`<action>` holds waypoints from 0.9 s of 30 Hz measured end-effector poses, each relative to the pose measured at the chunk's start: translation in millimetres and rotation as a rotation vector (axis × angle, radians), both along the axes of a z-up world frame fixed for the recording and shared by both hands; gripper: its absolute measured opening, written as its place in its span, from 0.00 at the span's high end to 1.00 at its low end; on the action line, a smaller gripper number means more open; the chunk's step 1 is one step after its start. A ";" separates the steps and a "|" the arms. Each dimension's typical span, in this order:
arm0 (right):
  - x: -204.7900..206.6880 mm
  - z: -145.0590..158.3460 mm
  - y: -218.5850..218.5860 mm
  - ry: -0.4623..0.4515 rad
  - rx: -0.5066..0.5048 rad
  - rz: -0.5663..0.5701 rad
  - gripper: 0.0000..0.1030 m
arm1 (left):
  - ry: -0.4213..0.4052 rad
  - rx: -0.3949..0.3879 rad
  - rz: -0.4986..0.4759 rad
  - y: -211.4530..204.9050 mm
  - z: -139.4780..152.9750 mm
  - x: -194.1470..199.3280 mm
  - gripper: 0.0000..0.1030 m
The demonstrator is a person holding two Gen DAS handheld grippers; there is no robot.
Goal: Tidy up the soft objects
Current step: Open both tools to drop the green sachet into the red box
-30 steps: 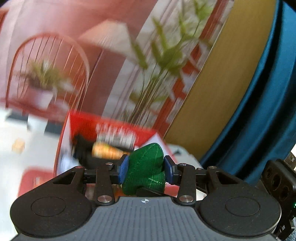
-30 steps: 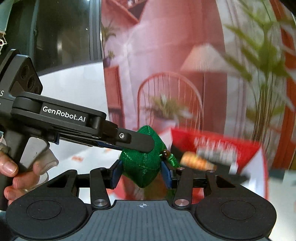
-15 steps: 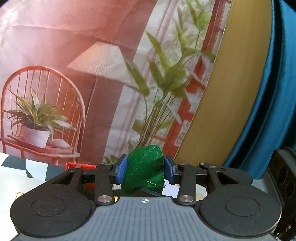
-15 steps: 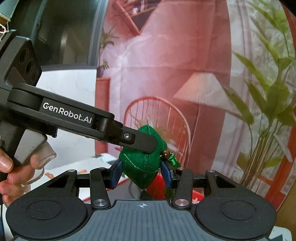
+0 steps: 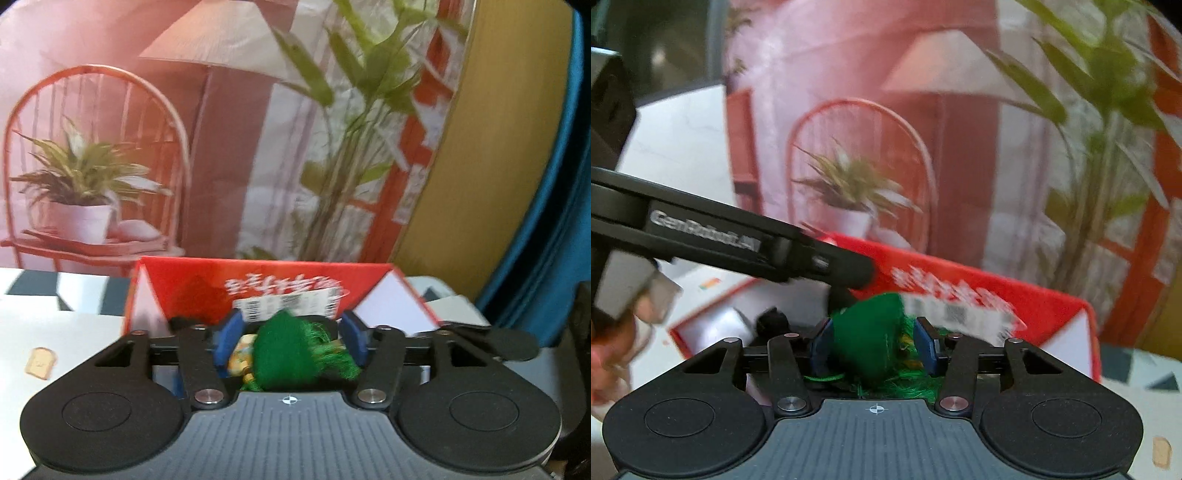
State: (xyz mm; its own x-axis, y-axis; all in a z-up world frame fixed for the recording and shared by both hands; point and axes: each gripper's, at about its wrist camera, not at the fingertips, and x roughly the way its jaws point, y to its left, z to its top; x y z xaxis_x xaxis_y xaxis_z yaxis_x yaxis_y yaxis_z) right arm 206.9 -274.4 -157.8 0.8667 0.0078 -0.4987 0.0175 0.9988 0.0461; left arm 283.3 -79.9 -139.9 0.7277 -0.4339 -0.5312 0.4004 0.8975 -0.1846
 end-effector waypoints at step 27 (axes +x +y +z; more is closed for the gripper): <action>-103.0 60.6 -16.7 -0.111 0.070 -0.392 0.00 | -0.158 0.188 0.278 39.1 56.7 -101.1 0.00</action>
State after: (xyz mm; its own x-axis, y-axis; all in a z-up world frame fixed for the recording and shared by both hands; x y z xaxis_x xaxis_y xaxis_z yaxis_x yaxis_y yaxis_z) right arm 103.8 -291.1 -97.2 0.8593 -0.3032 -0.4119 0.3873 0.9117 0.1369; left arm 182.2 -40.9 -83.2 0.8833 -0.1140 -0.4547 0.1471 0.9884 0.0380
